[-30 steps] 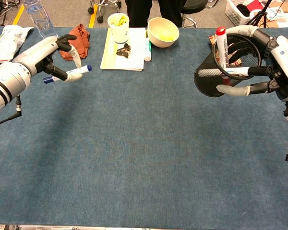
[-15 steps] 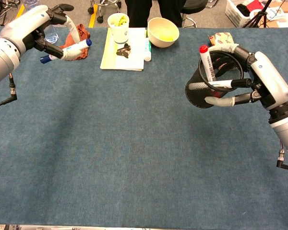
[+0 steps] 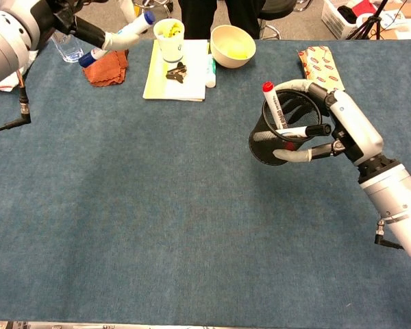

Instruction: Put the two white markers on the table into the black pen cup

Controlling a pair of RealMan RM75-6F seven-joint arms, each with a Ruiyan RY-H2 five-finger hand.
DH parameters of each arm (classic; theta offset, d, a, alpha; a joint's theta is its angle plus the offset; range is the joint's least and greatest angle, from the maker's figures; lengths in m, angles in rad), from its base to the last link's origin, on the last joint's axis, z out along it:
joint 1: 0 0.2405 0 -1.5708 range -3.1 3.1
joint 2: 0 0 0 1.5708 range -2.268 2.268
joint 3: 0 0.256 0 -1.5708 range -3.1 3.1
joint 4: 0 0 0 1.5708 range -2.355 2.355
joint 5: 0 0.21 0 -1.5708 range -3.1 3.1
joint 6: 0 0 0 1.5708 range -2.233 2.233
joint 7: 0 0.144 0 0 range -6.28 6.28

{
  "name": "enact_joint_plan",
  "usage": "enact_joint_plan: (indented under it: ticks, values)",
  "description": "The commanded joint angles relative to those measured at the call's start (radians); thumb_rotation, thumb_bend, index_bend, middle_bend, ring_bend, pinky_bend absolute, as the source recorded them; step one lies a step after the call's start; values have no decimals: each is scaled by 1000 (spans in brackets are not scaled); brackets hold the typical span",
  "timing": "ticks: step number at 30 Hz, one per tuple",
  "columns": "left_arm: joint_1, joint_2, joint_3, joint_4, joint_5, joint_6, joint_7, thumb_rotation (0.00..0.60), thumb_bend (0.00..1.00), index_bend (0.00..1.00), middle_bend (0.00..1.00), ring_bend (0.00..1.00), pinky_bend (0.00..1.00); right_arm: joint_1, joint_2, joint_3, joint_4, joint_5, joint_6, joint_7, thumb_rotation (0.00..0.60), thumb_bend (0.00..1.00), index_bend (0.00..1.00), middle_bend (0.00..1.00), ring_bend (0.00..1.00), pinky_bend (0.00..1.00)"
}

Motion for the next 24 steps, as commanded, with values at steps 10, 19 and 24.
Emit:
enact_joint_plan:
  ticks: [10, 19, 24]
  values:
    - [-53, 35, -55, -108, -54, -83, -128, 600, 272, 646, 0, 0, 0, 29, -95, 23, 96, 32, -45, 38, 600, 0, 454, 527, 435, 416]
    - [-100, 1, -61, -108, -43, -110, -185, 600, 272, 649, 0, 0, 0, 49, -165, 30, 172, 33, -54, 60, 600, 0, 454, 527, 435, 416]
    - [-115, -19, -66, -111, -38, -124, -236, 600, 273, 651, 0, 0, 0, 62, -194, 35, 207, 30, -51, 66, 600, 0, 454, 527, 435, 416]
